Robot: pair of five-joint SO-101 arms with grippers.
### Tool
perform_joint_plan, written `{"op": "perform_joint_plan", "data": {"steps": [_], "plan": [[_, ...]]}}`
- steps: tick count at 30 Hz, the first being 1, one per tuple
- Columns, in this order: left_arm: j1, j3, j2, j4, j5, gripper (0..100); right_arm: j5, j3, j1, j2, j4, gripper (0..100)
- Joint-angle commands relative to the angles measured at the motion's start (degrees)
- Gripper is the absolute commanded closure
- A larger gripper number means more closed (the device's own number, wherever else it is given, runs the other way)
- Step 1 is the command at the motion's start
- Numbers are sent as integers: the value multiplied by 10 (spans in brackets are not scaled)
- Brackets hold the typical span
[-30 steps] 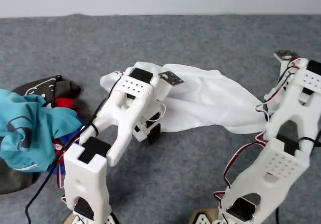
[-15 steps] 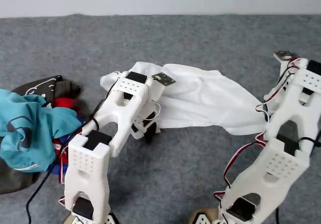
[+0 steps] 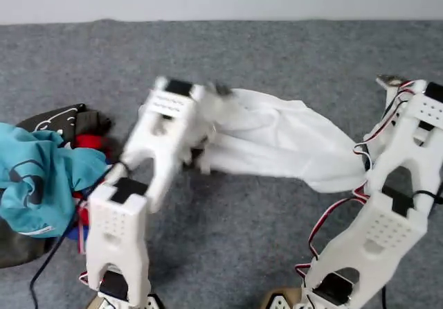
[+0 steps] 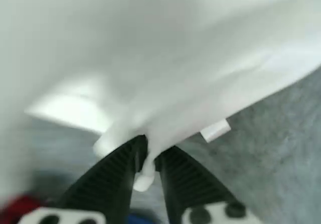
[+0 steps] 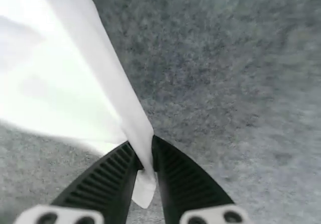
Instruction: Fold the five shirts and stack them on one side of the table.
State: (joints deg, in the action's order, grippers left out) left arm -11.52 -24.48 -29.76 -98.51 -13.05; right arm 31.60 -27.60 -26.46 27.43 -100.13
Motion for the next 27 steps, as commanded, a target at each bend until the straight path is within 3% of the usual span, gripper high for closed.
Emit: {"op": "perform_joint_plan", "data": {"steps": [1,8,15,27], "plan": [[52,-104,121,-18,-13,987,5,-10,-10,-99,-21,989],[131,-234,206,-18,-12,987,3,-11,12,-249,-9,989],[156,-319,241,-18,-17,987,3,-11,41,-397,65,989],[154,-422,318,-19,-149,986,4,-11,50,-563,262,988]]}}
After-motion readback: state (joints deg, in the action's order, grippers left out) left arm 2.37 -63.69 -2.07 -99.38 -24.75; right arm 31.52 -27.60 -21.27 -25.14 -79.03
